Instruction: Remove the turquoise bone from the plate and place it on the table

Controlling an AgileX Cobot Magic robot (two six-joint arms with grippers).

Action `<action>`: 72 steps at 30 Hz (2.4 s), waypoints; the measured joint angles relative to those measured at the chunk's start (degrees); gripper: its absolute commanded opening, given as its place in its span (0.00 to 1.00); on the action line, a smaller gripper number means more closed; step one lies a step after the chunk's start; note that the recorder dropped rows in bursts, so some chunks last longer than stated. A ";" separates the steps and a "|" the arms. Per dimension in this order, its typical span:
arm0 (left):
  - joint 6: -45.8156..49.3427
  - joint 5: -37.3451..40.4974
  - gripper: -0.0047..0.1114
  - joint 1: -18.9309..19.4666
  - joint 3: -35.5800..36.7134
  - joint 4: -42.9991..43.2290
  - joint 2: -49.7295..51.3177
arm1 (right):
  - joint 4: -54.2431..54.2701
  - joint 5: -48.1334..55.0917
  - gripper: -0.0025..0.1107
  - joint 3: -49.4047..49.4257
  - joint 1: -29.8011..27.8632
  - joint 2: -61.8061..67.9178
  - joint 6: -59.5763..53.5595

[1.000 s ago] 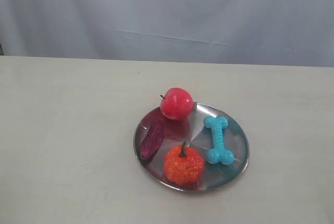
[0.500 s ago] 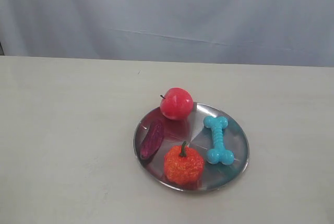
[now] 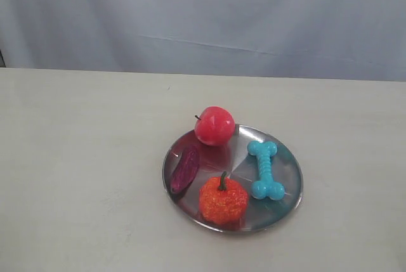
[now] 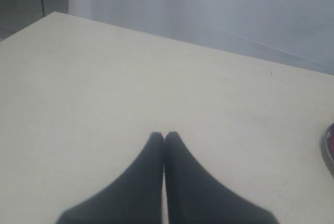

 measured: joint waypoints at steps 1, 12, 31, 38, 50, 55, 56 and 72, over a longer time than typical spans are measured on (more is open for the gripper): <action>0.00 0.00 0.04 0.00 0.00 0.00 0.00 | 0.00 0.00 0.02 0.00 0.00 0.00 -0.17; 0.00 0.00 0.04 0.00 0.00 0.00 0.00 | -2.15 -24.25 0.02 0.00 0.00 0.00 -1.27; 0.00 0.00 0.04 0.00 0.00 0.00 0.00 | -6.11 -42.38 0.02 -2.90 0.00 0.29 33.01; 0.00 0.00 0.04 0.00 0.00 0.00 0.00 | -6.11 -22.10 0.02 -17.68 0.00 16.63 32.77; 0.00 0.00 0.04 0.00 0.00 0.00 0.00 | -5.88 5.40 0.02 -55.33 10.71 62.87 16.98; 0.00 0.00 0.04 0.00 0.00 0.00 0.00 | -5.88 23.29 0.02 -73.76 12.62 79.65 11.10; 0.00 0.00 0.04 0.00 0.00 0.00 0.00 | -5.88 25.59 0.02 -76.66 12.62 82.43 10.32; 0.00 0.00 0.04 0.00 0.00 0.00 0.00 | -4.18 35.28 0.24 -84.36 12.76 107.88 5.59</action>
